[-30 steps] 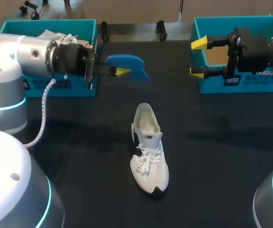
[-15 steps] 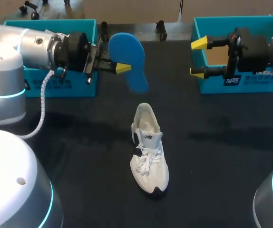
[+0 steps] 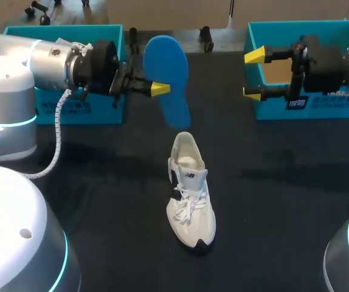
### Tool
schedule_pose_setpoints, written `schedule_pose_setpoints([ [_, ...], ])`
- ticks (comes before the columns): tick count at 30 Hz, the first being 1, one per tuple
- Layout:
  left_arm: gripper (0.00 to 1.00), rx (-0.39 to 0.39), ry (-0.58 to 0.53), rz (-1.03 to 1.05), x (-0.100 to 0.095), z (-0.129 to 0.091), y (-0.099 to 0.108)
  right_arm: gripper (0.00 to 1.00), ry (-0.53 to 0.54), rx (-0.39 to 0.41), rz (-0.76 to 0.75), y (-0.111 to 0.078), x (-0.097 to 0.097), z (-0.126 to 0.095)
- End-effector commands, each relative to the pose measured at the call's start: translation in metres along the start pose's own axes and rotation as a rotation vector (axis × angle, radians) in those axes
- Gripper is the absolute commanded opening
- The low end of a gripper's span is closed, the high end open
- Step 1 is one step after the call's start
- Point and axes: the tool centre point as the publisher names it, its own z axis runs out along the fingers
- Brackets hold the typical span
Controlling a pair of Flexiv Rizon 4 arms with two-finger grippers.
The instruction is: Take the shoe out of the shoebox, open the shoe tongue, remove and reinsert the insole, then place the shoe into the shoebox
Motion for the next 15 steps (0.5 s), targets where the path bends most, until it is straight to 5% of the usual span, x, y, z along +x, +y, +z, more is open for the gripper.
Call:
schedule_pose_setpoints([
  [1, 0.0, 0.102, 0.045, -0.536, -0.0027, -0.0017, -0.0045, 1.0, -0.001, -0.001, 0.0, -0.0001, -0.0002, 0.0012],
  [6, 0.0, 0.156, 0.07, -0.742, 0.0, -0.0039, -0.008, 1.0, -0.001, -0.001, 0.0, -0.0001, -0.0002, 0.0012],
  [12, 0.0, 0.316, 0.194, -1.017, 0.0005, -0.0035, -0.0058, 1.0, -0.001, -0.001, 0.0, -0.0001, -0.0002, 0.0012],
  [15, 0.0, 0.316, 0.194, -1.017, 0.0005, -0.0035, -0.0058, 1.0, -0.001, -0.001, 0.0, -0.0001, -0.0002, 0.0012],
])
